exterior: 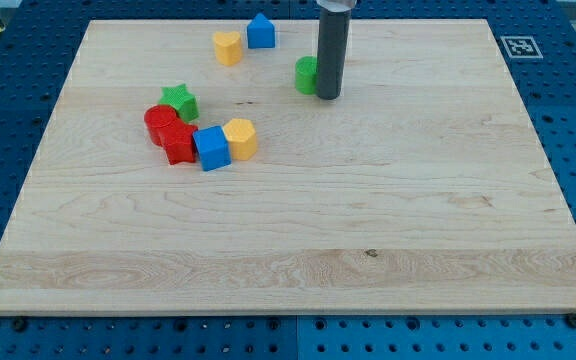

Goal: Push green circle a bit up

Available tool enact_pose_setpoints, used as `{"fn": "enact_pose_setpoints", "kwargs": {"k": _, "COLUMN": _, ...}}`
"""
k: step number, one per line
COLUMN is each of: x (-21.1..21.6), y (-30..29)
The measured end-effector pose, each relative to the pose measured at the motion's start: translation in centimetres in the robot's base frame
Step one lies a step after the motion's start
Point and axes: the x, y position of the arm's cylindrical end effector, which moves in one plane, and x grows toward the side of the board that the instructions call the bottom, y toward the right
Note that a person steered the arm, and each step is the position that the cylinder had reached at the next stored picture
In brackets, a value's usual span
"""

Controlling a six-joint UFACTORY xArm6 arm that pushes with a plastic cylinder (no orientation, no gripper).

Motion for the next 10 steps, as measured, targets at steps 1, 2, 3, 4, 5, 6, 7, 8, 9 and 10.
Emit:
{"fn": "enact_pose_setpoints", "kwargs": {"k": 1, "x": 1.0, "y": -0.6}}
{"fn": "enact_pose_setpoints", "kwargs": {"k": 2, "x": 0.7, "y": -1.3}}
{"fn": "enact_pose_setpoints", "kwargs": {"k": 3, "x": -0.1, "y": -1.4}}
{"fn": "enact_pose_setpoints", "kwargs": {"k": 4, "x": -0.8, "y": -1.4}}
{"fn": "enact_pose_setpoints", "kwargs": {"k": 5, "x": -1.4, "y": -1.4}}
{"fn": "enact_pose_setpoints", "kwargs": {"k": 6, "x": -2.3, "y": -1.5}}
{"fn": "enact_pose_setpoints", "kwargs": {"k": 7, "x": -3.0, "y": -1.6}}
{"fn": "enact_pose_setpoints", "kwargs": {"k": 8, "x": -3.4, "y": -1.6}}
{"fn": "enact_pose_setpoints", "kwargs": {"k": 9, "x": -4.1, "y": -1.7}}
{"fn": "enact_pose_setpoints", "kwargs": {"k": 10, "x": -4.5, "y": -1.7}}
